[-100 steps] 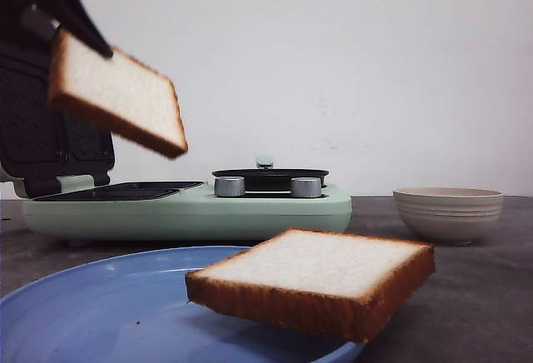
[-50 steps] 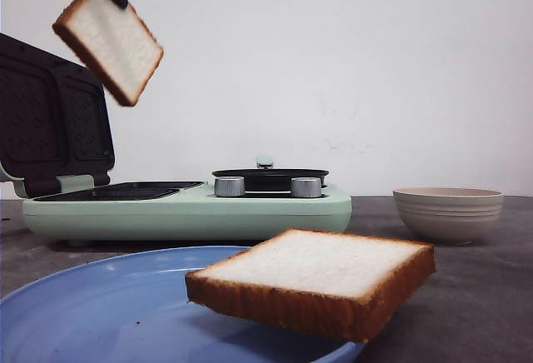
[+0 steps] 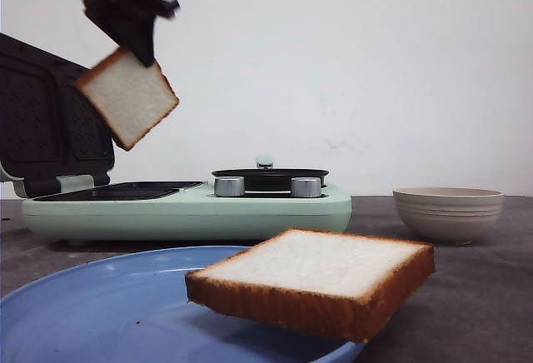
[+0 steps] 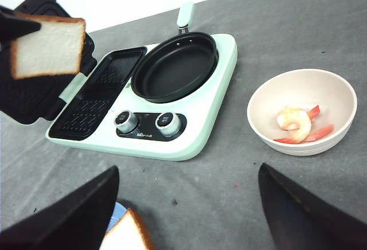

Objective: Make breakfast with bread and shrimp
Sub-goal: 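Carry the bread slice with the left gripper over the sandwich maker, then lower the bread into the sandwich maker plate and open the left gripper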

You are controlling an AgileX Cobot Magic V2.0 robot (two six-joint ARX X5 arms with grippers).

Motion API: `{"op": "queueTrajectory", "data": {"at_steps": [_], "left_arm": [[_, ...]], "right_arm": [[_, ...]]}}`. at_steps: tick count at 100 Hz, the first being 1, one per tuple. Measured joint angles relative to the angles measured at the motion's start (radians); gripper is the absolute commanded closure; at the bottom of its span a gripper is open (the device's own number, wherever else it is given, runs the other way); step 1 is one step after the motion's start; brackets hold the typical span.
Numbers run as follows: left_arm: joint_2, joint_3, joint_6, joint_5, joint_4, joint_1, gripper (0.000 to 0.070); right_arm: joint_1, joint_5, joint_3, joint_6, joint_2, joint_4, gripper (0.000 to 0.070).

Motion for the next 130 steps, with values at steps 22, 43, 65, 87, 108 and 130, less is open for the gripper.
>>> {"op": "queueTrajectory", "data": {"at_steps": [22, 43, 65, 87, 108, 130], "left_arm": [[0.093, 0.000, 0.183, -0.109, 0.087, -0.027, 0.0697], [0.153, 0.000, 0.258, -0.236, 0.161, -0.024, 0.0698], [0.193, 0.000, 0.286, -0.237, 0.210, -0.024, 0.0698], [0.250, 0.000, 0.330, -0.238, 0.229, -0.024, 0.0697], [0.290, 0.000, 0.339, -0.234, 0.266, -0.024, 0.0699], [0.322, 0.000, 0.321, -0.211, 0.249, -0.030, 0.0698]], "right_arm": [[0.000, 0.000, 0.000, 0.000, 0.000, 0.000, 0.0219], [0.000, 0.023, 0.000, -0.002, 0.000, 0.000, 0.0220], [0.000, 0.032, 0.000, -0.033, 0.000, 0.000, 0.0220], [0.000, 0.048, 0.000, -0.062, 0.000, 0.000, 0.0220], [0.000, 0.053, 0.000, -0.098, 0.000, 0.000, 0.0220], [0.000, 0.076, 0.000, -0.126, 0.009, 0.000, 0.0220]]}}
